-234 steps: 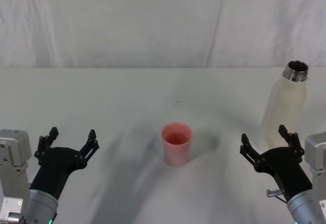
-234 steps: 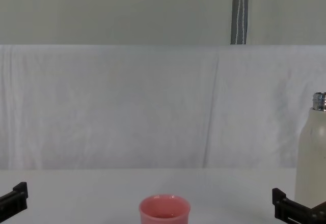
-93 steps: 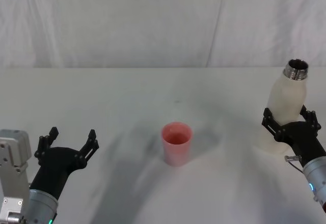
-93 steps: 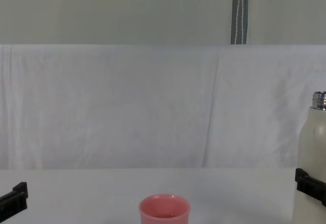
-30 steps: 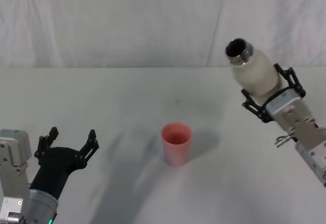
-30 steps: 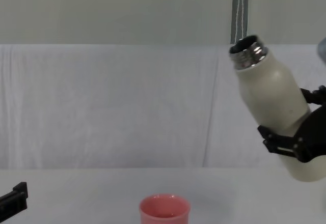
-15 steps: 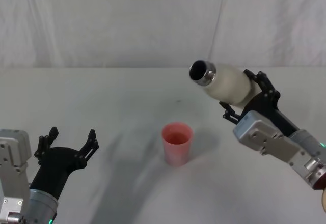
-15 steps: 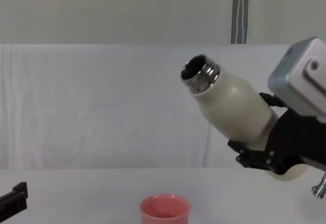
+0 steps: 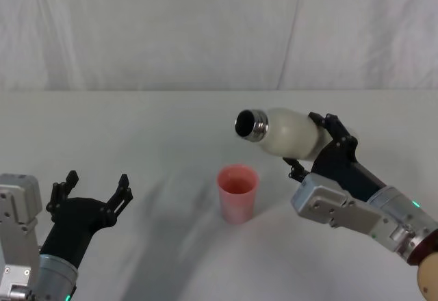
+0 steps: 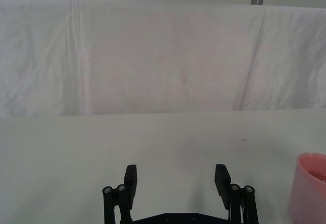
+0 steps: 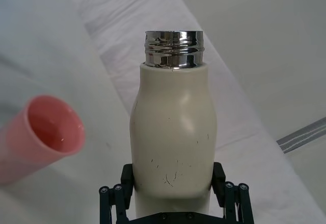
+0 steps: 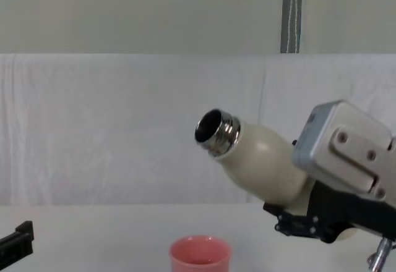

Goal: Grasp the thermos with one hand and pour water into the cup lid.

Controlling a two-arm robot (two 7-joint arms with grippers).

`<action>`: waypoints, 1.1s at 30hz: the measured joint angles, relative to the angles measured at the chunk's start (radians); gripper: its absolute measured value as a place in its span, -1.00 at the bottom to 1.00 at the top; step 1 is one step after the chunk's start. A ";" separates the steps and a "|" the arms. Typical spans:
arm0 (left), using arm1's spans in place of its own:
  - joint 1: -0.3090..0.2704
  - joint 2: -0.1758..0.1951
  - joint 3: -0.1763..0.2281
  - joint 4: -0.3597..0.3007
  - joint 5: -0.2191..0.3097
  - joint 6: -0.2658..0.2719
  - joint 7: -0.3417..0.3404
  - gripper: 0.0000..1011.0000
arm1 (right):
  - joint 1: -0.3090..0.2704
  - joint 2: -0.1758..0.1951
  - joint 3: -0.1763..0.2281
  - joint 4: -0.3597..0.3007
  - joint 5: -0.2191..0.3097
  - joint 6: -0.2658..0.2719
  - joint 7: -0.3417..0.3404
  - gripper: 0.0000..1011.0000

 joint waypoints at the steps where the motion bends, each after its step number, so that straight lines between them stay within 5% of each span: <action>1: 0.000 0.000 0.000 0.000 0.000 0.000 0.000 0.98 | 0.001 0.000 -0.003 0.003 -0.004 0.001 -0.001 0.87; 33: 0.000 0.000 0.000 0.000 0.000 0.000 0.000 0.98 | 0.025 0.004 -0.066 0.065 -0.164 0.083 -0.059 0.87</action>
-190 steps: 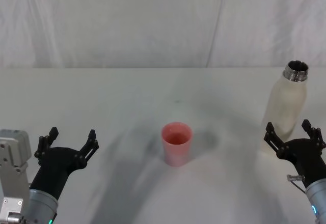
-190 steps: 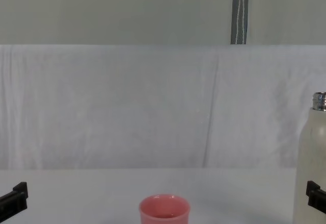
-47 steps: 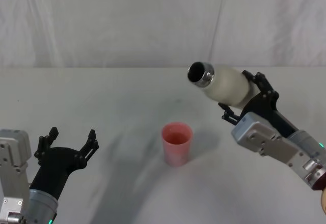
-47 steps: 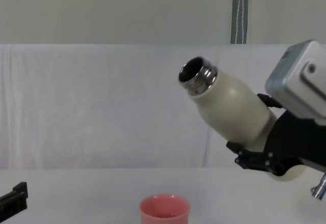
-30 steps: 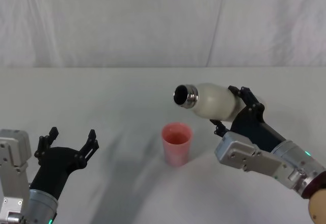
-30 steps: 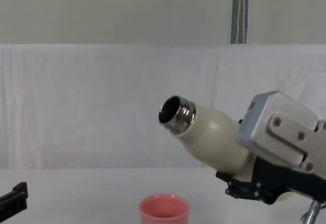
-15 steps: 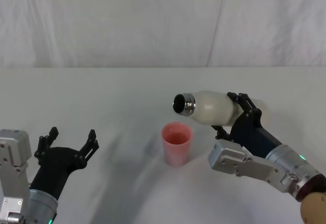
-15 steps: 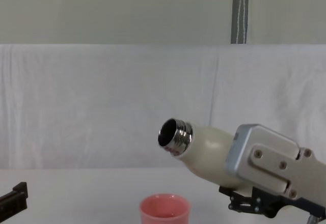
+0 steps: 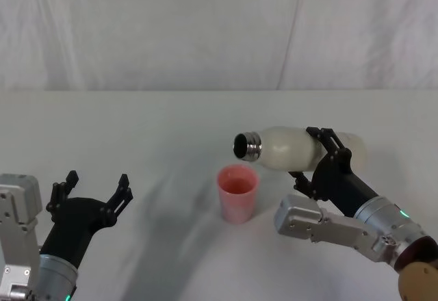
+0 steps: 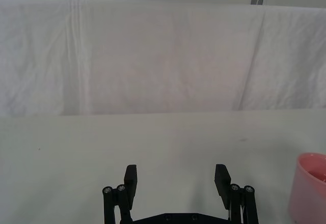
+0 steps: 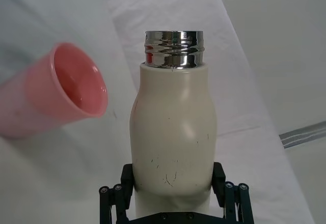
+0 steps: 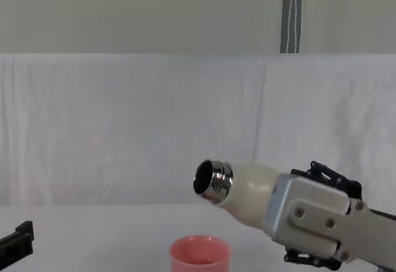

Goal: Grasp the thermos with one hand and pour water into the cup lid.

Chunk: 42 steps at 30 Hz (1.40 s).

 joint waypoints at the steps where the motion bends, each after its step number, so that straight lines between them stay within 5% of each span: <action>1: 0.000 0.000 0.000 0.000 0.000 0.000 0.000 0.98 | 0.001 0.001 -0.002 0.000 -0.007 0.003 0.000 0.87; 33: 0.000 0.000 0.000 0.000 0.000 0.000 0.000 0.98 | 0.011 0.018 -0.026 0.003 -0.126 0.052 -0.042 0.87; 42: 0.000 0.000 0.000 0.000 0.000 0.000 0.000 0.98 | 0.029 0.035 -0.042 0.004 -0.125 0.038 0.005 0.87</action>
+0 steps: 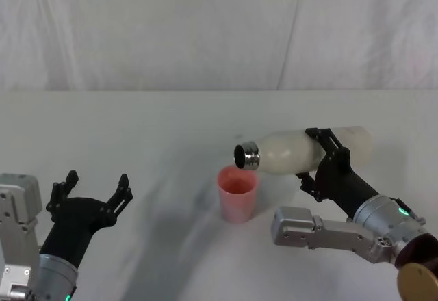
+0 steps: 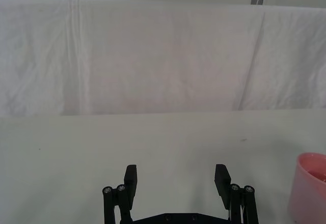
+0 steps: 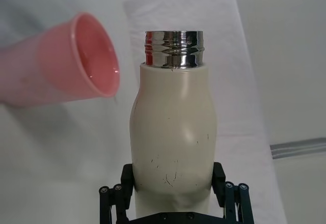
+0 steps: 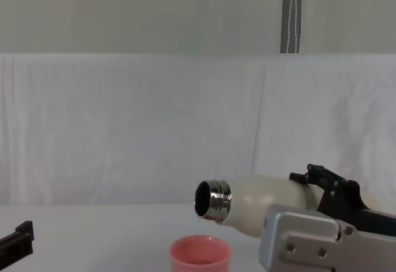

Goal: Grasp the thermos with one hand and pour water into the cup lid.

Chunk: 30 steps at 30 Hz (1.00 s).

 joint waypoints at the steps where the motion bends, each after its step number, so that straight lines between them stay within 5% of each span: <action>1: 0.000 0.000 0.000 0.000 0.000 0.000 0.000 0.98 | 0.001 0.002 -0.001 0.000 0.000 0.000 0.003 0.87; 30: 0.000 0.000 0.000 0.000 0.000 0.000 0.000 0.98 | 0.032 0.023 -0.027 0.009 -0.019 0.008 0.029 0.87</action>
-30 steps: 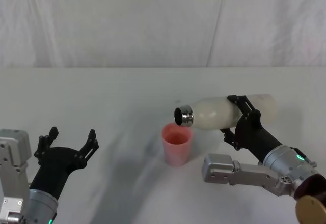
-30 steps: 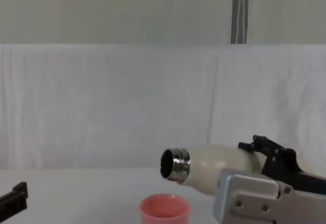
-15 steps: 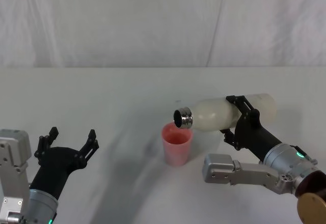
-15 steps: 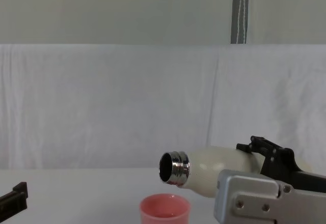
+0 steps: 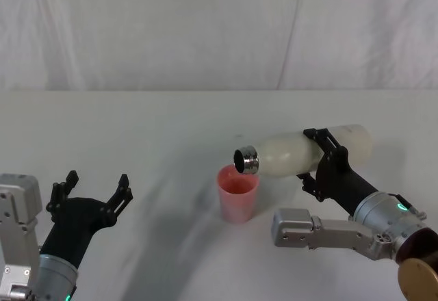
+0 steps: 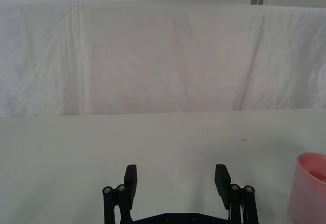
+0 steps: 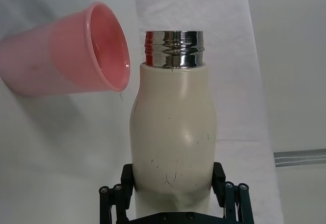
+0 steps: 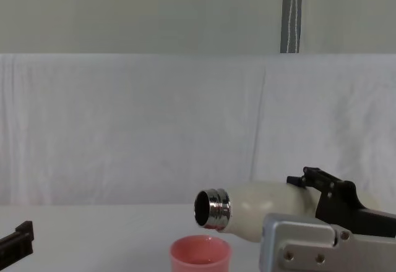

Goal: Grasp the thermos with one hand and pour water into the cup lid.

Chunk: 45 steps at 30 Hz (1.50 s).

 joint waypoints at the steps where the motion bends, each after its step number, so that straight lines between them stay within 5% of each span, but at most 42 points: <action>1: 0.000 0.000 0.000 0.000 0.000 0.000 0.000 0.98 | 0.001 0.000 0.000 0.001 -0.001 0.000 -0.001 0.87; 45: 0.000 0.000 0.000 0.000 0.000 0.000 0.000 0.98 | 0.042 0.022 -0.028 0.010 -0.068 0.025 0.011 0.87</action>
